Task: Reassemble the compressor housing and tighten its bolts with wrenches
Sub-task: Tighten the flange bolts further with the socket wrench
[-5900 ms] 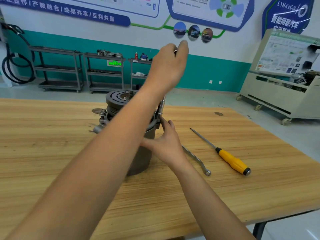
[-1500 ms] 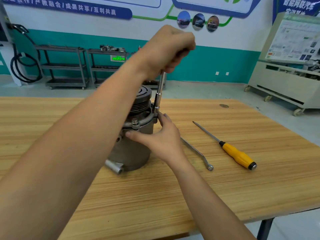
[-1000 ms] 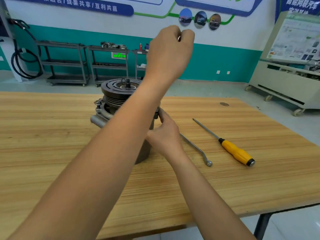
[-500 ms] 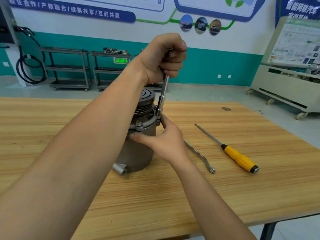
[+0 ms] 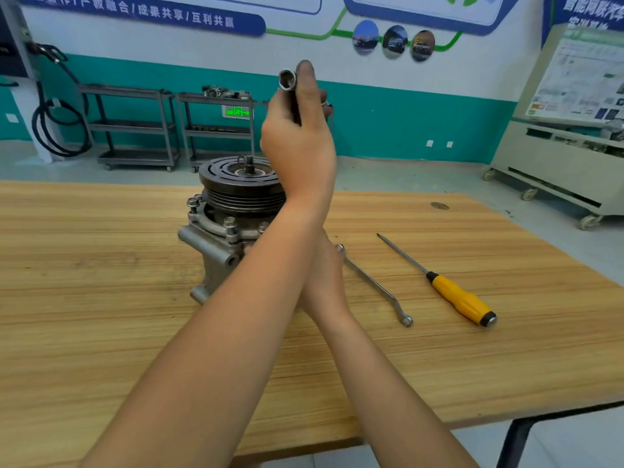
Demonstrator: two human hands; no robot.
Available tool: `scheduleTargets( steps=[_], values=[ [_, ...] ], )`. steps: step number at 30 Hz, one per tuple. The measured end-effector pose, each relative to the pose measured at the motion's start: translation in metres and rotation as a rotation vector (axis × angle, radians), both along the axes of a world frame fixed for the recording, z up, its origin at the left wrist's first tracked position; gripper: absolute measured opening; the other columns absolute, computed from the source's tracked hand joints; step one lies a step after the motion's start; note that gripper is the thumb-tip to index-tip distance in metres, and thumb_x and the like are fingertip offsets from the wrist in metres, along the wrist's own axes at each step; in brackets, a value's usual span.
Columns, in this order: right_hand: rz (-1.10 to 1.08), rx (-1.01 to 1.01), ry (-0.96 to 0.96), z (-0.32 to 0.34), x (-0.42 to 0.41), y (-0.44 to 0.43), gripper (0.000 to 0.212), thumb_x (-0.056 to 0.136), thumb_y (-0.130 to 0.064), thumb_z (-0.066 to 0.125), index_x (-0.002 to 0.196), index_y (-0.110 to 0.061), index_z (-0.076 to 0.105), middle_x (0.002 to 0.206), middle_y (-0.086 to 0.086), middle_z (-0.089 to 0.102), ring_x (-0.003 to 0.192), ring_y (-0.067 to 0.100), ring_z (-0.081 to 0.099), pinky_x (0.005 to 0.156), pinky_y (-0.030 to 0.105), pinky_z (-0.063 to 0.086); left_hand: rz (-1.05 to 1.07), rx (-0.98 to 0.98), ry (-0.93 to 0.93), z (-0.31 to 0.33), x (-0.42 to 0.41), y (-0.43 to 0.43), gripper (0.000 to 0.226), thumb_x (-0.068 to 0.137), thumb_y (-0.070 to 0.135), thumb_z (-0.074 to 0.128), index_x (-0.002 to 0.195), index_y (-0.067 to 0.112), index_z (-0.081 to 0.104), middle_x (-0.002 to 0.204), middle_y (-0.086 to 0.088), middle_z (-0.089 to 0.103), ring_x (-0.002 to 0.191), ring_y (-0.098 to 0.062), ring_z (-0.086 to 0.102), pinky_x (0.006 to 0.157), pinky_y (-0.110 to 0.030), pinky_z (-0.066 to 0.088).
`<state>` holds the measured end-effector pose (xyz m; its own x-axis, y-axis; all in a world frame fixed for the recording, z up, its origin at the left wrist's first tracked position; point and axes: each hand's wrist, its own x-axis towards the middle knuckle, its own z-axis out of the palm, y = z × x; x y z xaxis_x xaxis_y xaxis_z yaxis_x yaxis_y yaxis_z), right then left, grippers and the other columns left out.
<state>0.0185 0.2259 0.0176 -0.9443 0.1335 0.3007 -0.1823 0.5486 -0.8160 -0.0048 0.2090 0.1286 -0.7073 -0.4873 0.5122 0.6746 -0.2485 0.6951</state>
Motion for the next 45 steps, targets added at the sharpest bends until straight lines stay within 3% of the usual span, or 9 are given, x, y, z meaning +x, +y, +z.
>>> scheduleTargets(
  steps=[3, 6, 9, 15, 19, 25, 32, 38, 45],
  values=[
    [0.020, 0.039, -0.021, -0.006, -0.008, -0.001, 0.045, 0.083, -0.040, 0.069, 0.096, -0.020, 0.031, 0.110, 0.005, 0.058, 0.098, 0.013, 0.047, 0.094, 0.038, 0.035, 0.070, -0.022, -0.012, 0.001, -0.001, 0.007, 0.036, 0.101, 0.030, 0.031, 0.070, 0.021, 0.047, 0.064, 0.006, 0.050, 0.057, -0.001, 0.049, 0.059, -0.014, 0.040],
    [0.028, 0.040, -0.005, -0.005, -0.007, -0.002, 0.049, 0.082, -0.038, 0.071, 0.096, -0.021, 0.027, 0.098, -0.006, 0.041, 0.093, 0.008, 0.030, 0.080, 0.034, 0.015, 0.139, -0.107, 0.011, 0.000, -0.007, 0.010, 0.034, 0.101, 0.028, 0.028, 0.072, 0.021, 0.043, 0.060, 0.007, 0.043, 0.051, 0.000, 0.043, 0.054, -0.015, 0.035],
    [0.010, 0.023, -0.004, -0.004, -0.004, 0.000, 0.038, 0.086, -0.033, 0.065, 0.105, -0.005, 0.048, 0.113, 0.004, 0.058, 0.105, 0.020, 0.050, 0.085, 0.035, 0.030, 0.174, -0.132, 0.040, -0.001, -0.014, 0.008, 0.035, 0.100, 0.026, 0.028, 0.073, 0.013, 0.044, 0.059, 0.006, 0.043, 0.054, -0.005, 0.043, 0.055, -0.018, 0.035],
    [0.015, -0.219, 0.049, 0.003, 0.009, -0.003, 0.062, 0.079, -0.030, 0.063, 0.135, -0.011, 0.045, 0.135, 0.008, 0.052, 0.125, 0.020, 0.046, 0.108, 0.049, 0.029, 0.110, -0.182, 0.024, 0.009, -0.025, 0.000, 0.047, 0.102, 0.026, 0.023, 0.058, 0.015, 0.034, 0.051, 0.005, 0.033, 0.044, -0.004, 0.033, 0.051, -0.021, 0.029],
    [-0.009, -0.262, 0.090, 0.002, 0.011, -0.006, 0.073, 0.069, -0.035, 0.075, 0.134, -0.018, 0.047, 0.135, -0.005, 0.052, 0.129, 0.011, 0.042, 0.111, 0.050, 0.026, -0.144, -0.144, -0.052, 0.015, -0.024, -0.009, 0.052, 0.103, 0.035, 0.013, 0.056, 0.017, 0.029, 0.051, -0.002, 0.025, 0.046, -0.014, 0.021, 0.050, -0.031, 0.016],
    [-0.029, -0.237, 0.124, 0.005, 0.015, -0.010, 0.091, 0.057, -0.050, 0.076, 0.136, -0.018, 0.046, 0.136, -0.008, 0.052, 0.129, 0.008, 0.042, 0.111, 0.048, 0.027, -0.660, -0.306, -0.255, 0.025, -0.031, -0.020, 0.057, 0.099, 0.050, 0.006, 0.060, 0.017, 0.031, 0.041, 0.008, 0.023, 0.037, -0.009, 0.014, 0.039, -0.017, 0.012],
    [-0.040, -0.271, 0.087, 0.007, 0.018, -0.012, 0.082, 0.063, -0.043, 0.078, 0.134, -0.020, 0.046, 0.135, -0.007, 0.051, 0.128, 0.011, 0.042, 0.111, 0.050, 0.026, -0.495, -0.153, -0.325, 0.031, -0.018, -0.023, 0.045, 0.101, 0.041, 0.021, 0.086, 0.008, 0.048, 0.070, -0.003, 0.047, 0.052, -0.011, 0.042, 0.044, -0.020, 0.032],
    [-0.003, -0.346, 0.071, 0.011, 0.021, -0.013, 0.103, 0.044, -0.061, 0.035, 0.126, 0.000, 0.049, 0.127, 0.015, 0.056, 0.097, 0.015, 0.043, 0.091, 0.033, 0.027, -0.106, 0.031, -0.238, 0.031, -0.011, -0.001, 0.057, 0.103, 0.033, 0.018, 0.057, 0.012, 0.043, 0.045, 0.004, 0.039, 0.030, -0.005, 0.032, 0.036, -0.017, 0.024],
    [-0.035, -0.278, 0.090, 0.005, 0.019, -0.013, 0.086, 0.063, -0.043, 0.075, 0.137, -0.015, 0.044, 0.137, -0.004, 0.051, 0.129, 0.013, 0.042, 0.111, 0.050, 0.026, -0.339, -0.051, -0.355, 0.035, -0.022, -0.013, 0.051, 0.102, 0.038, 0.014, 0.065, 0.014, 0.041, 0.035, 0.009, 0.031, 0.029, -0.008, 0.020, 0.037, -0.014, 0.017]
  ],
)
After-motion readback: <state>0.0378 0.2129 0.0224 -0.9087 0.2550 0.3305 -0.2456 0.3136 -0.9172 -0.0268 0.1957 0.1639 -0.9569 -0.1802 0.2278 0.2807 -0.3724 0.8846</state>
